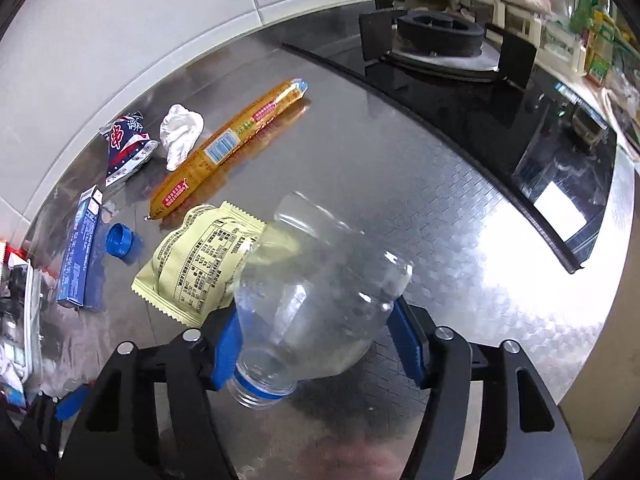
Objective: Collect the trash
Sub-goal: 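Grasp the red snack bag with the left tool while the right tool grasps the clear plastic bottle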
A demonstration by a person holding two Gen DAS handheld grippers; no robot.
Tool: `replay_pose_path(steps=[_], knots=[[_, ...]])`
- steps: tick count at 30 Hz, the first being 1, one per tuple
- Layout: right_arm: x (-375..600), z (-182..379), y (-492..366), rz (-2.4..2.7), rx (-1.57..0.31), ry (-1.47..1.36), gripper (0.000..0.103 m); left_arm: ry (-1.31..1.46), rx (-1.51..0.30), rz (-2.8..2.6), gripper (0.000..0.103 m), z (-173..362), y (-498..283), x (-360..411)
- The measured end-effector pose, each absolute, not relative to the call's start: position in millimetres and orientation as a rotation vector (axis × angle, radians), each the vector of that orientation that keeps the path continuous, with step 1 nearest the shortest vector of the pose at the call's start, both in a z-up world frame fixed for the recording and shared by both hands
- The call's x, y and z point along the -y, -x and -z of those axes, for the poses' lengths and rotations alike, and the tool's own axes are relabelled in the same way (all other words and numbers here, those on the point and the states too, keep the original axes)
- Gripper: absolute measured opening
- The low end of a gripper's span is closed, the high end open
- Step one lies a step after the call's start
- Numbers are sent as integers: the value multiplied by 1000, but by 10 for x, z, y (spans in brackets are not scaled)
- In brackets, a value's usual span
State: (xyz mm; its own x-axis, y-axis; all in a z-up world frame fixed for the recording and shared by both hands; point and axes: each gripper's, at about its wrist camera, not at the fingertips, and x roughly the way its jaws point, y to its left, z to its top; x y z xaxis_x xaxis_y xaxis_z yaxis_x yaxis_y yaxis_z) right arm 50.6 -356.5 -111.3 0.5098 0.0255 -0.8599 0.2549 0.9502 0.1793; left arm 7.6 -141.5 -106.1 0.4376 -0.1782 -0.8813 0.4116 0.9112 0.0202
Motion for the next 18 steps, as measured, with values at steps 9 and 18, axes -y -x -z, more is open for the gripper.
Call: replay_pose_path(steps=[9, 18], knots=[[3578, 904, -352, 123, -980, -285, 60, -189, -1060, 345, 46, 982, -74, 1279], [3563, 767, -119, 101, -963, -257, 60, -180, -1052, 331, 46, 901, 57, 1259]])
